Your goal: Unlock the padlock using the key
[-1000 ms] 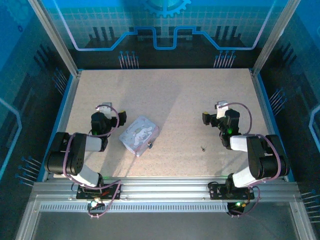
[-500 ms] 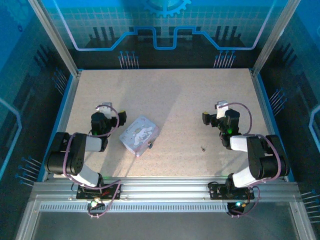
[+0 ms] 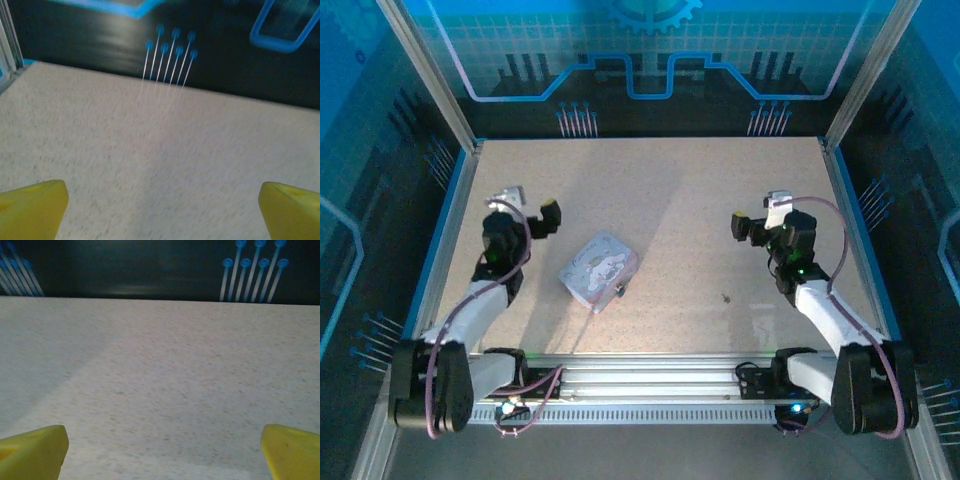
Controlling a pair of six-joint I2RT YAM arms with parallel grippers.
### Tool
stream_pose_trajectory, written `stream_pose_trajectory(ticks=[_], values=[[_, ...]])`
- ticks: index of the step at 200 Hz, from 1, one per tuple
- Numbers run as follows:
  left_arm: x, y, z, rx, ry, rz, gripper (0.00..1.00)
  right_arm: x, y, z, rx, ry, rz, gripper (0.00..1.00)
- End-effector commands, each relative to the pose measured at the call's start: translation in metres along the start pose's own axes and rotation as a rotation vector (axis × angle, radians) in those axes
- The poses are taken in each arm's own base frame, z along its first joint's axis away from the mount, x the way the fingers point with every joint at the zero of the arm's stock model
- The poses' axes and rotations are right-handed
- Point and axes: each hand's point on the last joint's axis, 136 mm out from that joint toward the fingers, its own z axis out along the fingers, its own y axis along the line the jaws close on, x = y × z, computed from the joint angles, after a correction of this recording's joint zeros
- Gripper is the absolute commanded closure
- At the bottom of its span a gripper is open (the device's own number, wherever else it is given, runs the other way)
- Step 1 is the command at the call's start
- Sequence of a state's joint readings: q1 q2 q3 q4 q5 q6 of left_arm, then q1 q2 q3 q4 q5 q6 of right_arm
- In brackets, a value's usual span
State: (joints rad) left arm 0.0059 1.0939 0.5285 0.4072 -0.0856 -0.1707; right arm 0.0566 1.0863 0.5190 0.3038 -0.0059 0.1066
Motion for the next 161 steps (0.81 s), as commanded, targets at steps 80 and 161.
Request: stream_pose_trajectory(ticks=[80, 161], values=[[0.094, -0.021, -0.112, -0.177, 0.595, -0.467, 0.01, 0.05, 0.2, -0.031, -0.682, 0.439, 0.188, 0.0], [0.161, -0.051, -0.13, -0.116, 0.791, -0.641, 0.01, 0.089, 0.295, 0.006, -0.815, 0.676, 0.169, 0.0]])
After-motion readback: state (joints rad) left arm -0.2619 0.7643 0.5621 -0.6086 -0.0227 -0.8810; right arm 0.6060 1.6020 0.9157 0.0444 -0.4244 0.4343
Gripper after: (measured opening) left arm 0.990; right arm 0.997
